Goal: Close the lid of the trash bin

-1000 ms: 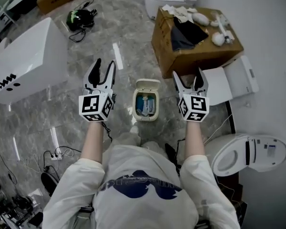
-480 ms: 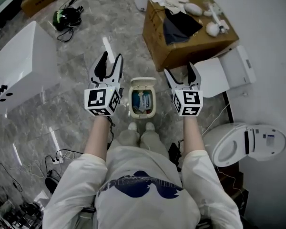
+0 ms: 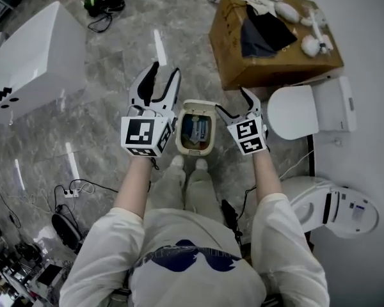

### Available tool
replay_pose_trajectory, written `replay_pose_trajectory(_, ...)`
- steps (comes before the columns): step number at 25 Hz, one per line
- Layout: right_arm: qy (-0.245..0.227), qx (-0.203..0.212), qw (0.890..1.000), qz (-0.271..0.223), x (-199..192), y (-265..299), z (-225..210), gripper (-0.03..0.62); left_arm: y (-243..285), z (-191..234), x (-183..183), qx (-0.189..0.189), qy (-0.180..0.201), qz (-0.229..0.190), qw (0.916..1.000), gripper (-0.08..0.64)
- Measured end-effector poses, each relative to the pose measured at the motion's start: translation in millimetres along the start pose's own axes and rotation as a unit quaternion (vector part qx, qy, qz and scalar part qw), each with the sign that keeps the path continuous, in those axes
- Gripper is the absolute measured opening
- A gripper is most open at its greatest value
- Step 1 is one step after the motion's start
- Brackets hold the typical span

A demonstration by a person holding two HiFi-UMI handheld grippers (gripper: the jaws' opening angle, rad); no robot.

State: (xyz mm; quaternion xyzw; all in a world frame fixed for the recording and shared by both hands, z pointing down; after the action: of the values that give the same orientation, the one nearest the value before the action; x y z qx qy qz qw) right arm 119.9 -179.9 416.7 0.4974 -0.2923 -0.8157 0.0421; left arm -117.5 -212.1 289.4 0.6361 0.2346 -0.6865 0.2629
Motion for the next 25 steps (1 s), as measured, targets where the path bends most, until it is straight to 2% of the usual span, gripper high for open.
replay_pose_trajectory(2,-0.036,0.047,0.998,0.025,-16.9,23.2,14.2,0.388,-1.6,4.7,-7.8,0.009,-0.002,0.005,0.9999,0.184)
replay_pose_trajectory(5,-0.083,0.119,0.987,0.069,-38.7,53.6,35.6,0.380,-5.5,11.7,-21.7,0.023,-0.005,0.014,0.9996,0.184)
replay_pose_trajectory(7,-0.118,0.160,0.975,0.099,-52.0,71.6,49.2,0.388,-8.5,17.1,-31.6,0.033,-0.010,0.019,0.9992,0.184)
replay_pose_trajectory(12,-0.199,0.248,0.935,0.155,-82.0,114.2,83.4,0.422,-16.0,32.8,-59.4,0.061,-0.023,0.032,0.9974,0.184)
replay_pose_trajectory(19,-0.249,0.320,0.893,0.193,-115.1,150.3,118.7,0.426,-22.4,47.8,-93.4,0.088,-0.039,0.049,0.9942,0.184)
replay_pose_trajectory(25,-0.276,0.325,0.882,0.198,-125.2,168.0,122.1,0.426,-19.1,58.9,-109.2,0.096,-0.045,0.055,0.9929,0.184)
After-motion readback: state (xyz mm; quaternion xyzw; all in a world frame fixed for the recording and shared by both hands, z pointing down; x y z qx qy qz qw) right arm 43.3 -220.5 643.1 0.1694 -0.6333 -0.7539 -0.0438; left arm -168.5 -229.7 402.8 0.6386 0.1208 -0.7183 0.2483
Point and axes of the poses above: the fingertips, and each gripper's own axes: y forward along the fingers, z to its left, x out of its top, the point moved 8 cm from there along -y, backward along the fingers, and after that the axes turned 12 degrees about -x, right-handed, at the moved point
